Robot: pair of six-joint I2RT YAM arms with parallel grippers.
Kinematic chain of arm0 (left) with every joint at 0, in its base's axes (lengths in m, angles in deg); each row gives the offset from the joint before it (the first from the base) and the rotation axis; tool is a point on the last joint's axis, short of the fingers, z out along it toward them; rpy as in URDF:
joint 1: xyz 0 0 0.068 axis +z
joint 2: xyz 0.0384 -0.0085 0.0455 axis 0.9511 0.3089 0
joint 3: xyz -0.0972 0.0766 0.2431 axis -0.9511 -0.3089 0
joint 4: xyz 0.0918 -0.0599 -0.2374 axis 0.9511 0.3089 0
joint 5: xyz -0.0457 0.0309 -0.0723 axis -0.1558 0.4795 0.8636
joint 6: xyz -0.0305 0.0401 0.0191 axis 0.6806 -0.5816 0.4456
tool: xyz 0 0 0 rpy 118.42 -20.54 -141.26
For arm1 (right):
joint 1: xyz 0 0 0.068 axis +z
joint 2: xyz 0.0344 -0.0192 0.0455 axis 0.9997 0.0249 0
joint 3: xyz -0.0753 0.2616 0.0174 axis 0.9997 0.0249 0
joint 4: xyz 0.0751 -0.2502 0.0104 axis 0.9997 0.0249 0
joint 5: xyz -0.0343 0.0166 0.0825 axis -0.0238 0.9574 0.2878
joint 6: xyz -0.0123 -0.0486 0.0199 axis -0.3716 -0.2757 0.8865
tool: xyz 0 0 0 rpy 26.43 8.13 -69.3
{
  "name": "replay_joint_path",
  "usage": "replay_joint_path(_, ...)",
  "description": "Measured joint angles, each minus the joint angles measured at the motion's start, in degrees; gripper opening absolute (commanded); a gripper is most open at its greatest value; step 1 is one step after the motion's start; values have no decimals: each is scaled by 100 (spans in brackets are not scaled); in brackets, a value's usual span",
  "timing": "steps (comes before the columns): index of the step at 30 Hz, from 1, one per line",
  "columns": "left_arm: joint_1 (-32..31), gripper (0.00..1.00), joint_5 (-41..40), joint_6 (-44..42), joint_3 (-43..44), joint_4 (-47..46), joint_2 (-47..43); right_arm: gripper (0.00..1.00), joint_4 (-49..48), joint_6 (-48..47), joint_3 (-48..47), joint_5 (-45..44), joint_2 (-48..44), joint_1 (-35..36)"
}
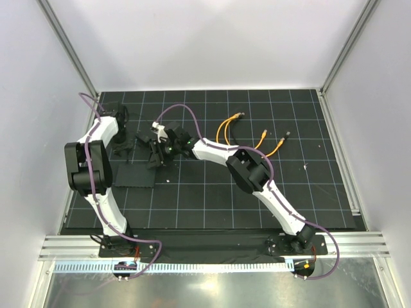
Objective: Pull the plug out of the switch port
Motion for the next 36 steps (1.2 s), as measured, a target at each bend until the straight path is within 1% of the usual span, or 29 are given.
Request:
replay_joint_path(6, 0, 29, -35, -83, -13, 2, 20, 53, 136, -61, -162, 125, 79, 81)
replay_joint_path(11, 0, 28, -92, -131, -138, 2, 20, 53, 234, -103, -337, 282, 186, 101)
replay_joint_path(17, 0, 28, -125, -136, -262, 4, 13, 53, 450, -205, -815, 411, 450, 181)
replay_joint_path(20, 0, 28, -122, -133, -302, -11, -13, 55, 505, -284, -1043, 481, 575, 256)
replay_joint_path(21, 0, 28, -122, -133, -315, -11, -35, 58, 509, -310, -1080, 490, 599, 273)
replay_joint_path(23, 0, 28, -122, -131, -326, -15, -103, 59, 584, -411, -1241, 511, 673, 313)
replay_joint_path(24, 0, 28, -122, -131, -330, -26, -146, 61, 636, -487, -1346, 503, 717, 330)
replay_joint_path(32, 0, 28, -114, -131, -343, -133, -420, 66, 713, -750, -1661, 623, 881, 354)
replay_joint_path(36, 0, 28, -111, -129, -367, -144, -428, 67, 688, -743, -2092, 717, 1156, 352)
